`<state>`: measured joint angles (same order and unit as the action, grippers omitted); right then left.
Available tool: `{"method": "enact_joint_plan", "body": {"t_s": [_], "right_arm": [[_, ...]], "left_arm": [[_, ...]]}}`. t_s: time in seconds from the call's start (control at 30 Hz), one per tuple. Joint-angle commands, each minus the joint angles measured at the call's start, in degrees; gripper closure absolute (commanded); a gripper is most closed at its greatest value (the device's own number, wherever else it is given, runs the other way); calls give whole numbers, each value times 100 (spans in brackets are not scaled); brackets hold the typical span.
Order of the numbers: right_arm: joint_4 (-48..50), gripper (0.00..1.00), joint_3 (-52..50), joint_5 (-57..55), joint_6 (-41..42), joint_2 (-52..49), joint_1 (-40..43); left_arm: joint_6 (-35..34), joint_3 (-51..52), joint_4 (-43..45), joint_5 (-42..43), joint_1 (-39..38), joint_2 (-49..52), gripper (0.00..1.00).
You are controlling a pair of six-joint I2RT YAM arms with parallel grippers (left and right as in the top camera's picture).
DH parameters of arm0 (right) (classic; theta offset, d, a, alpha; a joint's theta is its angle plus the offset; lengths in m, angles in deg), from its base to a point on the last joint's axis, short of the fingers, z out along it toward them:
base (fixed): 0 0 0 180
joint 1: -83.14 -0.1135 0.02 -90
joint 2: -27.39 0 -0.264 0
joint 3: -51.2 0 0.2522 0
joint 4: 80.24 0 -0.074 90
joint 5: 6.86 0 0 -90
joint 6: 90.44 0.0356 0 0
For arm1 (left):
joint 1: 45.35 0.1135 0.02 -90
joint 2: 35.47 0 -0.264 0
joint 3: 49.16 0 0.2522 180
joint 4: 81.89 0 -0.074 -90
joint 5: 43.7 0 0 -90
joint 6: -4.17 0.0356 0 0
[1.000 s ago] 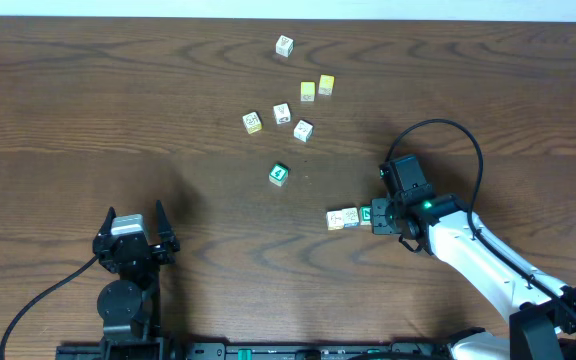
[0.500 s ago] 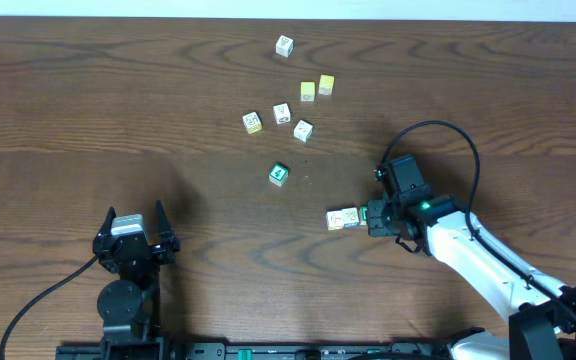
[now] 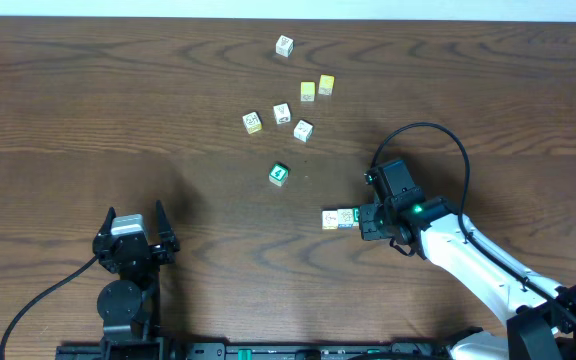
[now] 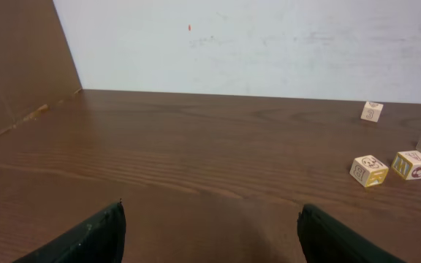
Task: Lift 4 blocks
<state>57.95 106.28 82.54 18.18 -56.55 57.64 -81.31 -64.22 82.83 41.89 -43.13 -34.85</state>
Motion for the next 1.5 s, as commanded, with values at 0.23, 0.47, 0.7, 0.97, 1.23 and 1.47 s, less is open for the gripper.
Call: {"method": "enact_joint_plan", "body": {"t_s": [0.23,0.47,0.7,0.97,1.23,1.47], "right_arm": [[55,93,83,133,-22,-20,-219],[103,92,83,133,-17,-20,-352],[153,91,83,136,68,-22,-387],[127,91,83,-199,238,-136,-385],[302,94,83,-214,461,-446,-385],[538,96,83,-210,756,-522,-385]], "left_arm": [[-26,107,-229,-72,28,-28,25],[-26,107,-229,-72,28,-28,24],[-26,107,-229,-72,28,-28,24],[-26,107,-229,-72,28,-28,24],[-26,107,-229,-72,28,-28,24],[-26,107,-229,-72,28,-28,25]]}}
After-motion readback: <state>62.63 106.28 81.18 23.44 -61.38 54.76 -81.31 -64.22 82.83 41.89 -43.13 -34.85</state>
